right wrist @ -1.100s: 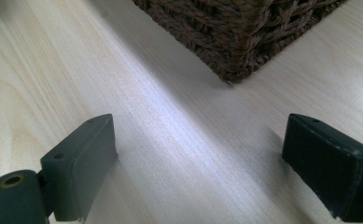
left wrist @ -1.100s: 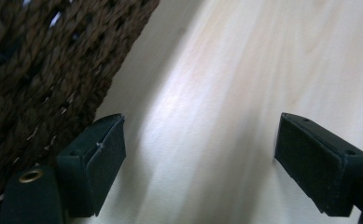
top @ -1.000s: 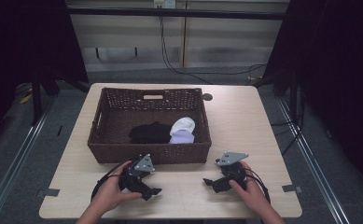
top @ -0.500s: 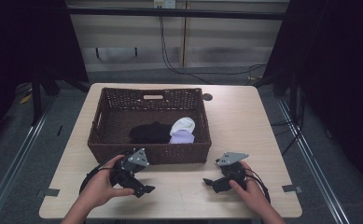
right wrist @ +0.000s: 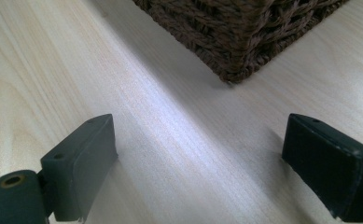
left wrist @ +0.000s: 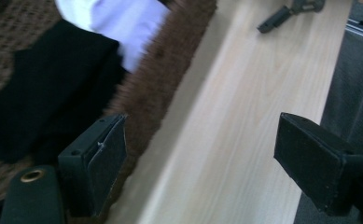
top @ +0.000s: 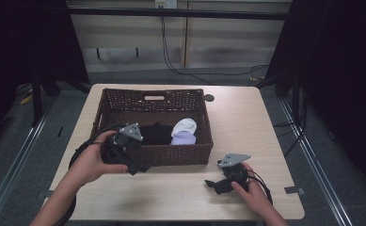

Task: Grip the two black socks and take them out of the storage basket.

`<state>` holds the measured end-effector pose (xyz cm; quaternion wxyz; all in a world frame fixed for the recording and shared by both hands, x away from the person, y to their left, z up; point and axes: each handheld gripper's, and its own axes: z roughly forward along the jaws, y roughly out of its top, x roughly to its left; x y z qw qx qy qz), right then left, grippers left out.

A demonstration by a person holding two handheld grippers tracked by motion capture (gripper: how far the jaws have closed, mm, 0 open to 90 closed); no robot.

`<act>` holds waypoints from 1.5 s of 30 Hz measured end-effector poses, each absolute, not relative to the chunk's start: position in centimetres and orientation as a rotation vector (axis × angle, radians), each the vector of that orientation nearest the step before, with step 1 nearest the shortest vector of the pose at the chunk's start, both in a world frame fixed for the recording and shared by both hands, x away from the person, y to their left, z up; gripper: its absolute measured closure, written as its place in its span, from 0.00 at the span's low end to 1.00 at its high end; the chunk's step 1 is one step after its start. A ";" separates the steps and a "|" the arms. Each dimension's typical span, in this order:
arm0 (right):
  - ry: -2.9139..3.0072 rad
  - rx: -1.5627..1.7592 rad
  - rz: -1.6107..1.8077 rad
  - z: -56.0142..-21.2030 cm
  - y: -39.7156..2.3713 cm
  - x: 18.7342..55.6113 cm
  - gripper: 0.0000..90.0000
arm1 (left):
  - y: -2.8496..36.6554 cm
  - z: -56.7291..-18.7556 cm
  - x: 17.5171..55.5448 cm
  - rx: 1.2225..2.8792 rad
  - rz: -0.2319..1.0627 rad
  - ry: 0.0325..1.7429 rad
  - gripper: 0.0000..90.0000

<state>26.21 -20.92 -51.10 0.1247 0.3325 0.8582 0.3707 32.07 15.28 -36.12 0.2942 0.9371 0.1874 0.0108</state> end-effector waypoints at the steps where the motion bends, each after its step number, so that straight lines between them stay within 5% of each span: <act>1: 2.500 0.967 1.081 -51.1 -20.9 26.2 0.10 | 15.3 -35.8 32.6 2.500 0.023 0.517 0.18; 16: 2.500 0.965 1.081 -51.1 -20.9 26.2 0.10 | 15.5 -35.3 39.5 2.516 0.062 0.640 0.19; 45: 2.498 0.965 1.083 -51.1 -20.9 26.2 0.10 | 13.2 -41.2 46.3 2.539 0.087 0.761 0.27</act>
